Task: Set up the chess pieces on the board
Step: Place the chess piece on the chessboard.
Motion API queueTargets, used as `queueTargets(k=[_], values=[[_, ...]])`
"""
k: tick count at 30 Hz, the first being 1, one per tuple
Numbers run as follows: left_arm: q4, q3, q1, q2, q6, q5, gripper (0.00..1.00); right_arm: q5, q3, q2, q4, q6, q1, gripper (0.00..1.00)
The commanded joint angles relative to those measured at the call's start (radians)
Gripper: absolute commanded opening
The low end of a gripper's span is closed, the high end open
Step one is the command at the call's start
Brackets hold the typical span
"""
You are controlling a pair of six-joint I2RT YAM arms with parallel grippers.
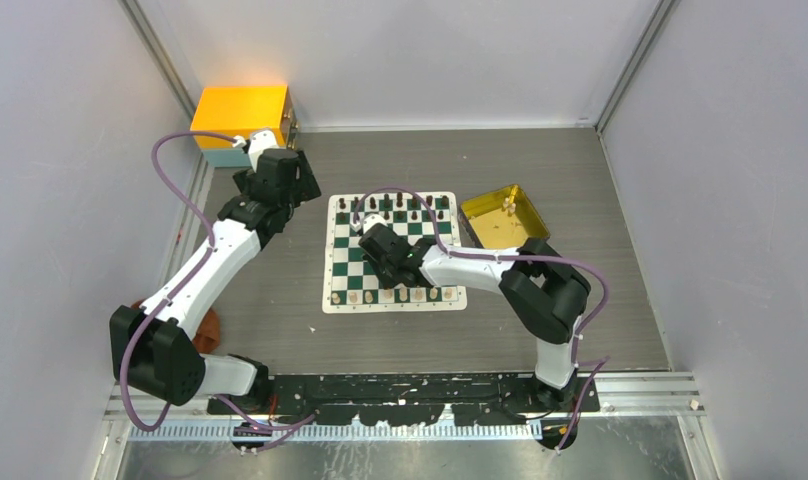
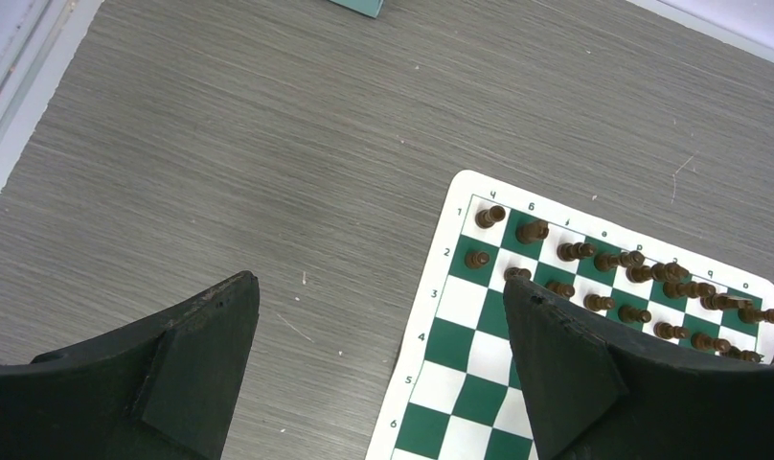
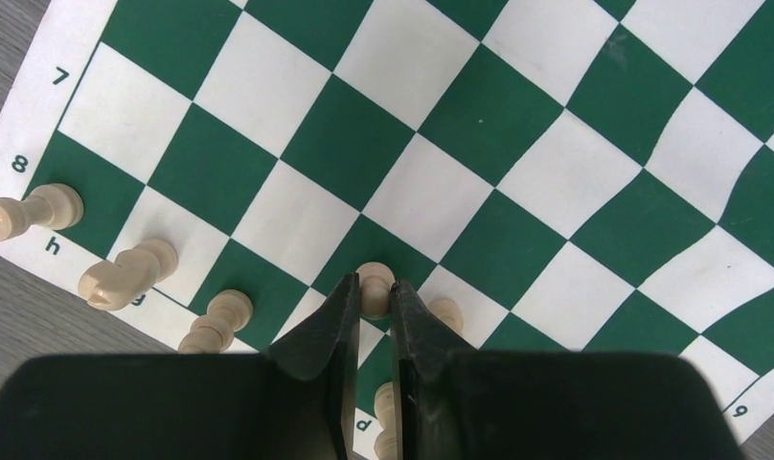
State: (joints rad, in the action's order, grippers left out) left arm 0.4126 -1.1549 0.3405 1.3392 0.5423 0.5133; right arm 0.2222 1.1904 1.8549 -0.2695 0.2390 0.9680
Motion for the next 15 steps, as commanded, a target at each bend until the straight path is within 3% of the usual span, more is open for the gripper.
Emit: queueTargets(k=[1,15], values=[[-0.024,-0.001,-0.006,-0.017,-0.004,0.018,0.99,-0.001,0.031,-0.001,0.021,0.002,0.008,0.00],[-0.030,0.001,-0.005,-0.013,-0.003,0.017,0.99,-0.015,0.077,0.023,-0.025,0.002,0.007,0.01]])
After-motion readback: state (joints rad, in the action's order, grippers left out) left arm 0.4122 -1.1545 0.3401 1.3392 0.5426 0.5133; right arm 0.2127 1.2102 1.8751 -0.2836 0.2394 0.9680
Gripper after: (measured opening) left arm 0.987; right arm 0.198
